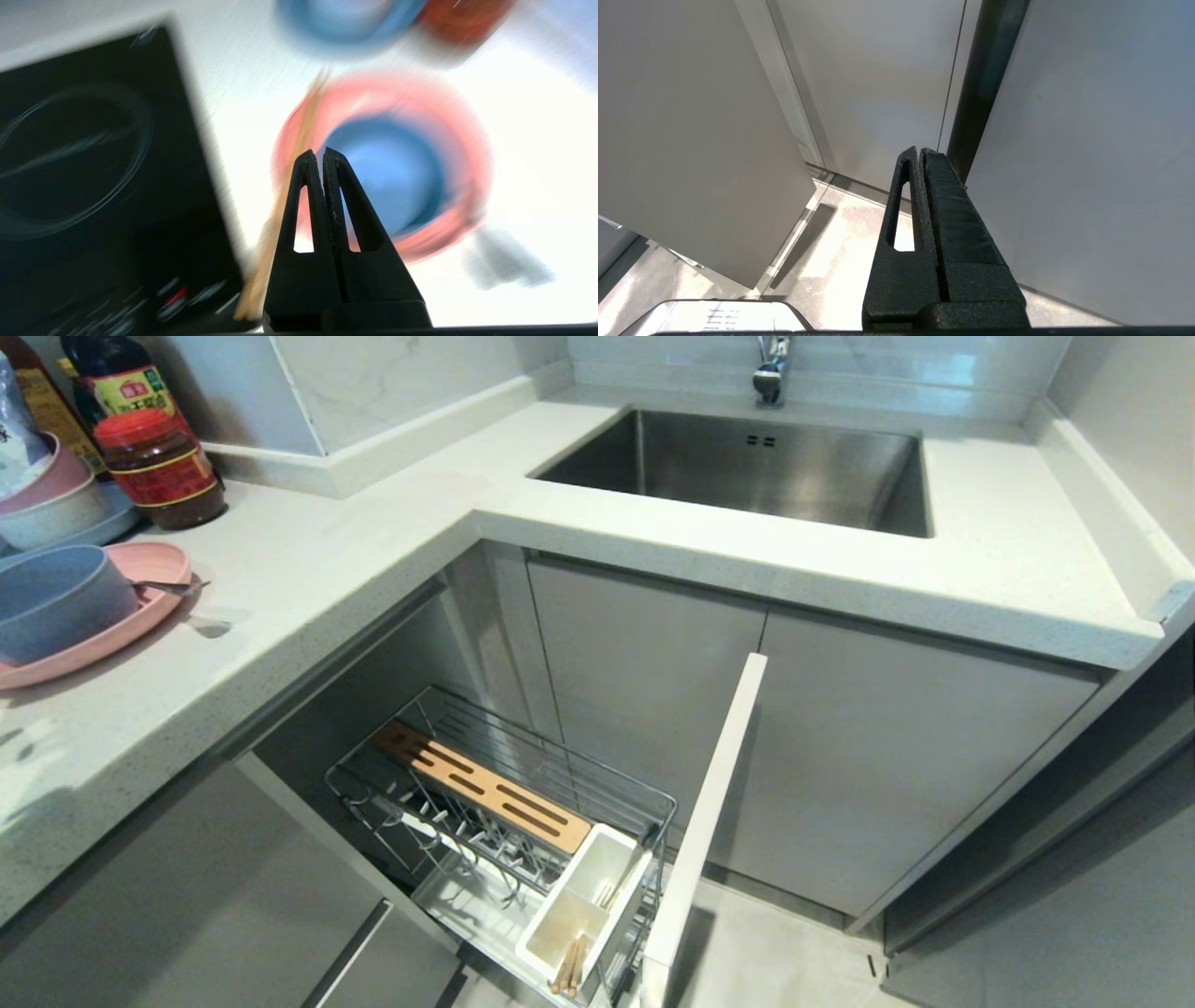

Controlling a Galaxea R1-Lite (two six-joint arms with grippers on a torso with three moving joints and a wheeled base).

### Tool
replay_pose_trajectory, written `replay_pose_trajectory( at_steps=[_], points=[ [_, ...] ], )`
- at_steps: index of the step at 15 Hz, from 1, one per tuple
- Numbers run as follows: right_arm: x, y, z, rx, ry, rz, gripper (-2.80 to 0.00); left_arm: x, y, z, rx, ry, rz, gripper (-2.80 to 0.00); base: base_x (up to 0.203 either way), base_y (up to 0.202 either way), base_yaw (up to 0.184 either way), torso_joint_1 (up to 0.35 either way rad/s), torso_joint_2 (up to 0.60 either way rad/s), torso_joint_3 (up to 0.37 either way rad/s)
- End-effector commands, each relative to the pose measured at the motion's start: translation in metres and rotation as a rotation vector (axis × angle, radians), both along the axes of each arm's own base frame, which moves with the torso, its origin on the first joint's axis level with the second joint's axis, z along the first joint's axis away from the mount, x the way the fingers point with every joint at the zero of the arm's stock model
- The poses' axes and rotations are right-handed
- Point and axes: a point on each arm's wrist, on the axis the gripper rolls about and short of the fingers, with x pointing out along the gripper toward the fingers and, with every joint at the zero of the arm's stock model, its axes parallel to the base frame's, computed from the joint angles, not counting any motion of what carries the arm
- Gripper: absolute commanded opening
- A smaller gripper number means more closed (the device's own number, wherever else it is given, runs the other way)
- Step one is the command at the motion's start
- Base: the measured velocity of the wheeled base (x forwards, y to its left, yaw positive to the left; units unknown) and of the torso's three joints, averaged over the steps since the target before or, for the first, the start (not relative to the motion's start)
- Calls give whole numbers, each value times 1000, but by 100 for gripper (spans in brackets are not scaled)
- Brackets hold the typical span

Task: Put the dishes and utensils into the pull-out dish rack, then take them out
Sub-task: Close the cupboard

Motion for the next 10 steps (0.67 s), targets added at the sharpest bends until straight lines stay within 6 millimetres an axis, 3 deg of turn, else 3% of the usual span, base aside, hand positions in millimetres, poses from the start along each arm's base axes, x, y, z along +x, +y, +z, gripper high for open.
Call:
replay_pose_trajectory(
  at_steps=[1,8,10],
  points=[
    [0,0,0,0,0,0,-280,-17,-9,12,-3,-127,-38,-280,0,0,0,0,0,0],
    [0,0,0,0,0,0,-280,-45,-27,22,-69,-337,-212,-280,0,0,0,0,0,0],
    [0,0,0,0,0,0,-280,-62,-29,21,-64,-377,-295,-280,0,0,0,0,0,0]
  ],
)
